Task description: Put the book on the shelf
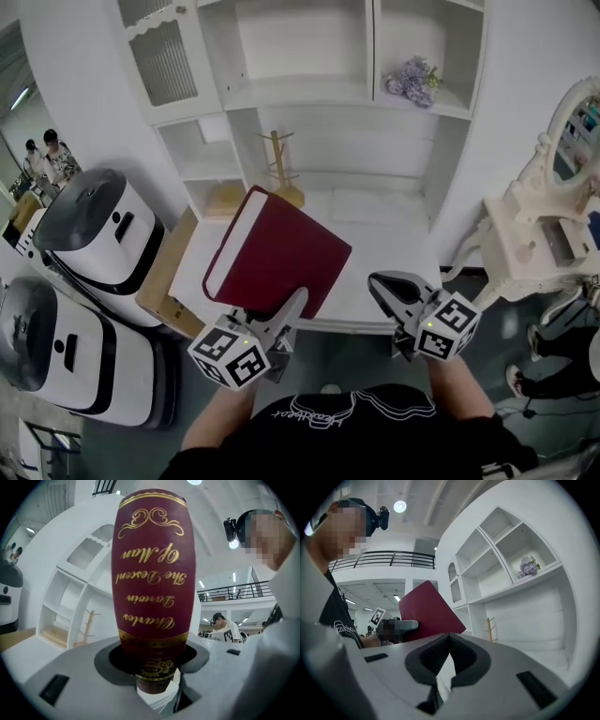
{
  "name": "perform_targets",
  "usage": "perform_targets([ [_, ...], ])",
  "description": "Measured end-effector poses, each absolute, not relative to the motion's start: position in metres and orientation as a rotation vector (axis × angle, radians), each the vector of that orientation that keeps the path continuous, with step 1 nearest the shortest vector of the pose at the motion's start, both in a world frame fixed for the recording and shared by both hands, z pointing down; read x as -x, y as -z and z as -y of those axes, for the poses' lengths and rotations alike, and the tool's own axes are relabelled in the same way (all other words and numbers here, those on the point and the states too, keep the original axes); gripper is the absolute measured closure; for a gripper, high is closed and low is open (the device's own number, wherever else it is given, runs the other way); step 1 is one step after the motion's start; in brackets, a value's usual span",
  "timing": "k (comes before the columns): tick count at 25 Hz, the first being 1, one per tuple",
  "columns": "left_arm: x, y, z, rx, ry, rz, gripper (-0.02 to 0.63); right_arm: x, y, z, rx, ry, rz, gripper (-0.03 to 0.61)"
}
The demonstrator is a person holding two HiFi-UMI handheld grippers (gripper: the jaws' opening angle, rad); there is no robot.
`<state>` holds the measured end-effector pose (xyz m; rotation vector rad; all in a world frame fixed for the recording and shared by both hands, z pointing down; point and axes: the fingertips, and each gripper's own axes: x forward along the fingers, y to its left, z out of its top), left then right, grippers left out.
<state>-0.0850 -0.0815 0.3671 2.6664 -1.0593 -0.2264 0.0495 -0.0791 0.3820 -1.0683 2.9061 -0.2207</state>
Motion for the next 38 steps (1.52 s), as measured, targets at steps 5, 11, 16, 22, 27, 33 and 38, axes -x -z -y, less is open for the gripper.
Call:
perform_targets([
  [5,0.107,-0.353,0.156,-2.698,0.194,1.08,0.402,-0.034,-0.372,0.145,1.09,0.206,-2.891,0.572],
  [11,0.121,-0.336,0.208,-2.712,0.19,1.099,0.402,-0.034,-0.363,0.184,1.117,0.206,-2.875,0.572],
  [16,0.123,-0.32,0.233,-2.743,0.146,1.153,0.402,-0.036,-0.353,0.2,1.102,0.191,-2.876,0.572],
  [22,0.122,-0.298,0.26,-2.728,0.204,1.193,0.402,-0.032,-0.339,0.225,1.009,0.166,-2.886,0.572],
  [27,0.127,-0.266,0.289,-2.748,0.2,1.293,0.402,-0.026,-0.33,0.257,0.926,0.133,-2.911,0.572],
  [33,0.132,-0.224,0.326,-2.762,0.171,1.45,0.402,-0.027,-0.323,0.295,0.89,0.072,-2.947,0.572],
  [38,0.136,-0.194,0.353,-2.765,0.148,1.554,0.402,-0.028,-0.334,0.317,0.847,0.112,-2.973,0.572],
])
